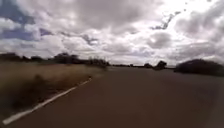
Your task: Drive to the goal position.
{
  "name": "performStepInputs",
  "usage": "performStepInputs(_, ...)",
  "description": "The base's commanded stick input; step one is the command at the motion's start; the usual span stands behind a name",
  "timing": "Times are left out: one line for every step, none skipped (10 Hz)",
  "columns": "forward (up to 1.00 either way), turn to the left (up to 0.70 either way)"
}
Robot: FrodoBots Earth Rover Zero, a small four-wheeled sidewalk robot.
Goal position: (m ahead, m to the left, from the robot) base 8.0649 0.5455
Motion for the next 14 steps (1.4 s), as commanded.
performStepInputs(0.85,-0.07)
performStepInputs(0.85,-0.03)
performStepInputs(0.85,0.0)
performStepInputs(0.85,0.0)
performStepInputs(0.85,0.0)
performStepInputs(0.85,0.0)
performStepInputs(0.85,-0.01)
performStepInputs(0.85,-0.08)
performStepInputs(0.85,-0.14)
performStepInputs(0.85,0.0)
performStepInputs(0.85,0.0)
performStepInputs(0.85,0.0)
performStepInputs(0.85,0.0)
performStepInputs(0.85,0.0)
